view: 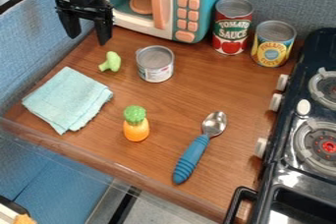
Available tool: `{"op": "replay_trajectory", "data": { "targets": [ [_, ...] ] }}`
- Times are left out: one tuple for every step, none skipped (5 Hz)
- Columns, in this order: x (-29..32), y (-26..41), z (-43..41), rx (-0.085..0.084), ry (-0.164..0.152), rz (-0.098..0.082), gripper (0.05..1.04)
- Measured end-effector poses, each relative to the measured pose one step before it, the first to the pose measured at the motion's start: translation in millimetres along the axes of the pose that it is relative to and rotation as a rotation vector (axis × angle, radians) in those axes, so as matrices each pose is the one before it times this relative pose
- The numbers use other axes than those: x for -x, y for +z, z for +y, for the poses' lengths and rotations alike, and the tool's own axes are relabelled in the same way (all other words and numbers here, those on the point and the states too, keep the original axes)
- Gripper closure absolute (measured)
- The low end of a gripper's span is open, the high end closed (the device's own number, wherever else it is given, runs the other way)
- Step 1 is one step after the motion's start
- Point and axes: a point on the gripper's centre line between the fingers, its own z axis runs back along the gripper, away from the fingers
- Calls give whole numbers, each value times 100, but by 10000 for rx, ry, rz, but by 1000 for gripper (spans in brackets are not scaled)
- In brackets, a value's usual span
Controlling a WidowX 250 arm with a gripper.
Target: Move the blue spoon to the middle of the table
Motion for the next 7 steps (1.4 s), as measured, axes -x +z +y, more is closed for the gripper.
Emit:
{"op": "replay_trajectory", "data": {
  "targets": [
    [682, -1798, -478, 221, -16, 392, 83],
    [1886, 307, -4167, 526, -675, 66, 83],
    [1012, 1732, -5049, 92, -1190, -411, 83],
    [1664, 1612, -4575, 127, -881, -375, 83],
    [1734, -1034, -5631, -70, -944, 203, 83],
    [1424, -2816, -3008, -398, -17, 556, 84],
    [1020, -4047, -996, -172, 384, 577, 83]
  ]
}}
